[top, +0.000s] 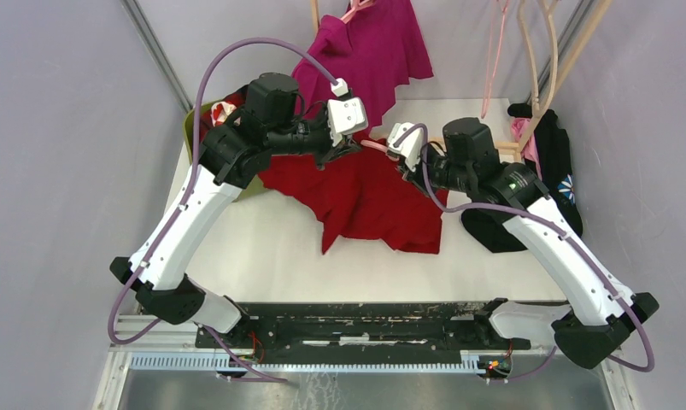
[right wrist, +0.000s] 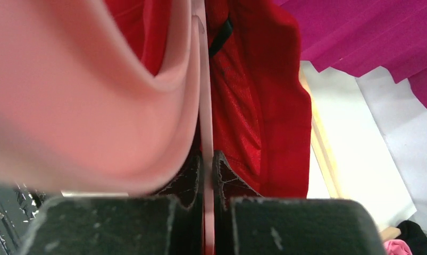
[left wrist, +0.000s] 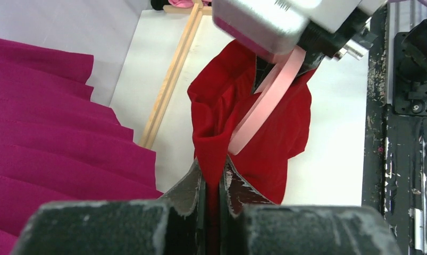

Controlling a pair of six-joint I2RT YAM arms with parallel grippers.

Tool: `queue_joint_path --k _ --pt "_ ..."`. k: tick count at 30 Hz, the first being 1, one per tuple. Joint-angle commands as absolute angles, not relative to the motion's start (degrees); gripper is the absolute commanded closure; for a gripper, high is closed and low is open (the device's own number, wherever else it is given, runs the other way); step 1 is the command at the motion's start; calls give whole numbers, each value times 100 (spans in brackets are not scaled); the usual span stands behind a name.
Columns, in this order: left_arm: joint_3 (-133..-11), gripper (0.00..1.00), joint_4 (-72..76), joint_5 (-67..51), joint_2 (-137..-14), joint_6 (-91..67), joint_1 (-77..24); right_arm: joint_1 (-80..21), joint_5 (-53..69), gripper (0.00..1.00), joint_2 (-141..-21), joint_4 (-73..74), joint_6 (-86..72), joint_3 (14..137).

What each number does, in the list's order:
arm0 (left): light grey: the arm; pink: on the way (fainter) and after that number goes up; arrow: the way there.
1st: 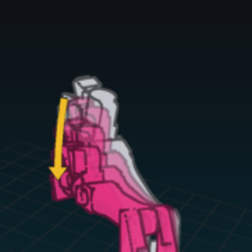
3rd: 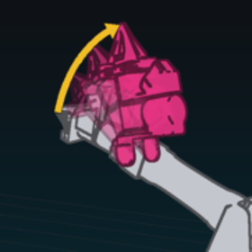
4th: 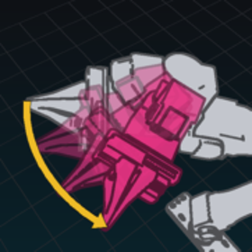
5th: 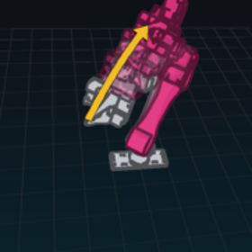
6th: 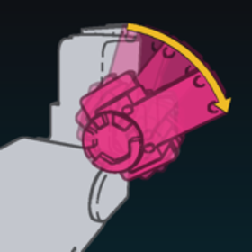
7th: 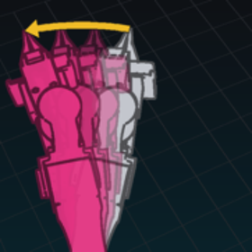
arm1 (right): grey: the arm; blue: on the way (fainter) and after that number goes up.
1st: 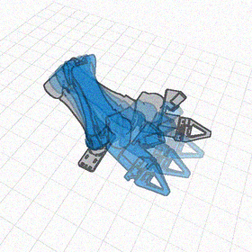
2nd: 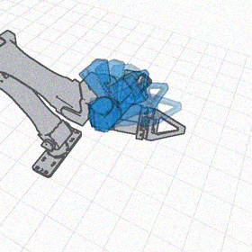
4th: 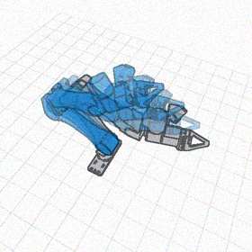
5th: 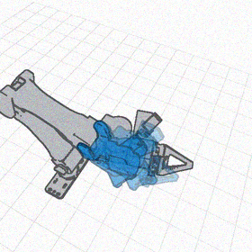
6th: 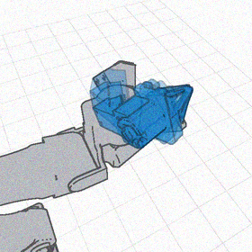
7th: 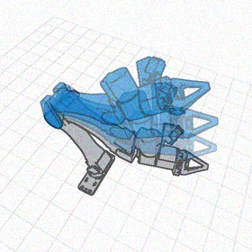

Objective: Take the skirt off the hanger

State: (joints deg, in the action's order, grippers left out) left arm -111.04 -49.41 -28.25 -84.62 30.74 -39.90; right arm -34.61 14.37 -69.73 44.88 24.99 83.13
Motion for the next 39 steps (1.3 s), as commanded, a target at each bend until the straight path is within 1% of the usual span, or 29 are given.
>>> queue_joint_path --k 1,7,11,13,16,22,32,37,39 --pt "-11400 97 -4423 -3090 -8214 2927 -4025 -3438 1201 99 -6463 3903 2436 8550" --pt "-11303 97 -4406 -3082 -8218 2925 -4025 -3437 665 99 -6491 3949 2086 9119" --pt "-11123 97 -4388 -2904 -8191 3002 -4025 -3441 672 99 -6517 4016 2211 9487" --pt "-11045 97 -4386 -2722 -8192 3081 -4030 -3440 666 99 -6553 4339 2279 9610" --pt "-11037 97 -4380 -2322 -8247 3201 -4024 -3439 650 99 -6419 4550 2249 9439" --pt "-10994 97 -4237 -1259 -8369 3545 -3990 -3443 478 99 -6104 4994 2322 9280" --pt "-10633 97 -3628 -1100 -8727 3663 -2942 -3440 -45 99 -5613 5736 2554 9240" --pt "-10481 97 -3444 -1307 -8706 3502 -2501 -3439 -290 99 -5457 5905 2668 9079" --pt "-10504 97 -3421 -1428 -8682 3409 -2469 -3441 -375 99 -5439 5859 2702 9026"
